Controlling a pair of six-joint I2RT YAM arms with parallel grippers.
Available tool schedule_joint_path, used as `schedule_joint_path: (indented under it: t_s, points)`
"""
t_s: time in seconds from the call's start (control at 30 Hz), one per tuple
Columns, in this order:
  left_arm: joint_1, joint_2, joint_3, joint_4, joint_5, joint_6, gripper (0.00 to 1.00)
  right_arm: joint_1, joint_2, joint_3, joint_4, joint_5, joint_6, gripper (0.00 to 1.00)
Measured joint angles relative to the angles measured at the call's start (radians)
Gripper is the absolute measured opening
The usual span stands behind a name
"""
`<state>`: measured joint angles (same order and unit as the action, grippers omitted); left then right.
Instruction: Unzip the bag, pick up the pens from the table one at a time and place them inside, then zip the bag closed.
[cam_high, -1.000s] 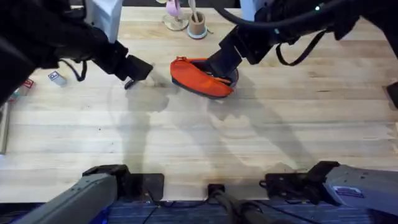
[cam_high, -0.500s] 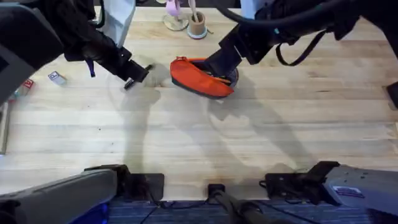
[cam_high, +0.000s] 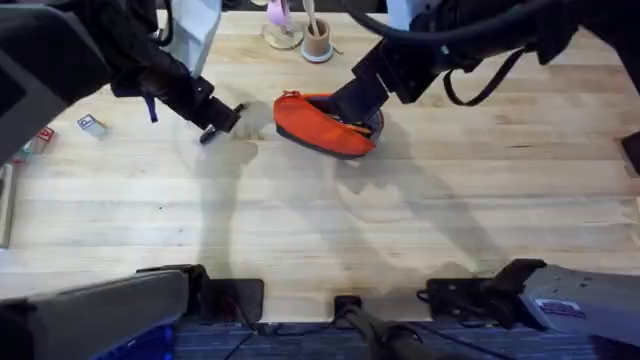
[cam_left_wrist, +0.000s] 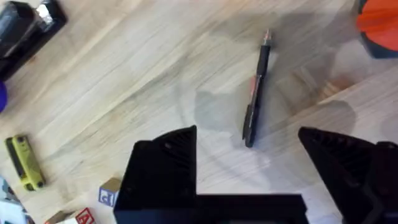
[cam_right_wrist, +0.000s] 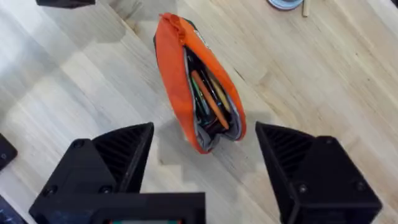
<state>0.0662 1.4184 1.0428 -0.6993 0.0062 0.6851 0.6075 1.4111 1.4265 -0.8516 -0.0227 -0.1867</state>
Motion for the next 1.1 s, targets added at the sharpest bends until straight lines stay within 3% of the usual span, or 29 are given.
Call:
schedule_joint_path:
  t_s: [0.57, 1.1]
  points:
    - [0.0, 0.255, 0.0, 0.058, 0.001, 0.042, 0.993, 0.0, 0.0, 0.0, 0.0, 0.0, 0.0, 0.998]
    - [0.001, 0.283, 0.022, 0.051, 0.03, 0.051, 0.995, 0.0, 0.0, 0.0, 0.0, 0.0, 0.0, 0.998]
